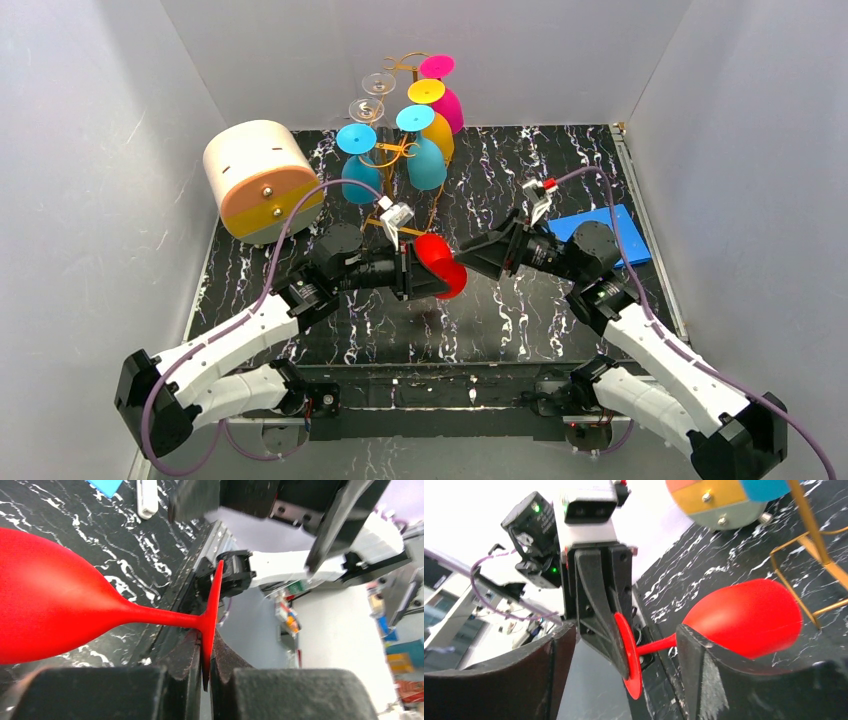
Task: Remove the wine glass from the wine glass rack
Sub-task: Place the wine glass at the center of the board.
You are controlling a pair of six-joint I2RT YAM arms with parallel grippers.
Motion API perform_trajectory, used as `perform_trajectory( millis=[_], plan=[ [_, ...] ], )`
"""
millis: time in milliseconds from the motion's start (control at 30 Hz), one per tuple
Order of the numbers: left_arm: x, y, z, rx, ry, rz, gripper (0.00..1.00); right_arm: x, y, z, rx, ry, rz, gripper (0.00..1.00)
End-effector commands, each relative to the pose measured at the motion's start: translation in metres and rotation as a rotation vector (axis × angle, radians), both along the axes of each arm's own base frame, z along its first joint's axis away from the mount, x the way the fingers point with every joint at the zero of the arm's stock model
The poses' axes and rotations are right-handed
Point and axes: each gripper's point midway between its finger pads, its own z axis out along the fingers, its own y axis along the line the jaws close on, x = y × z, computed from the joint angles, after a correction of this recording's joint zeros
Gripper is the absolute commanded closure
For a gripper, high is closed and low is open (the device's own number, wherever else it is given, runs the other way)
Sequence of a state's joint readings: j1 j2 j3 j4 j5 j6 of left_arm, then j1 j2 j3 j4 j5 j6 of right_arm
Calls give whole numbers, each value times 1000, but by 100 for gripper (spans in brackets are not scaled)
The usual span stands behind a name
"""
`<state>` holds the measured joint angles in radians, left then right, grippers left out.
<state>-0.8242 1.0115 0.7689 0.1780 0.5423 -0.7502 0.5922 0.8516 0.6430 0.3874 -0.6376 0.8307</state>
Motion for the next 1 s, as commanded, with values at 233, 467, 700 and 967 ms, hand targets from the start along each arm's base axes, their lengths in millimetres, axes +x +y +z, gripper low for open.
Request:
perform_trajectory(
  millis=[233, 467, 700, 967],
  plan=[
    [-38, 32, -42, 121, -250, -196, 100, 80, -81, -33, -262, 251, -694, 1],
    [-49, 41, -49, 108, -468, -299, 100, 71, -46, -48, -216, 394, -300, 1],
    [-54, 47, -45, 59, -712, -353, 100, 53, -28, -11, -72, 262, -26, 1],
    [-72, 44, -36, -41, -759, -460, 100, 46, -20, -16, -116, 265, 140, 9]
  ],
)
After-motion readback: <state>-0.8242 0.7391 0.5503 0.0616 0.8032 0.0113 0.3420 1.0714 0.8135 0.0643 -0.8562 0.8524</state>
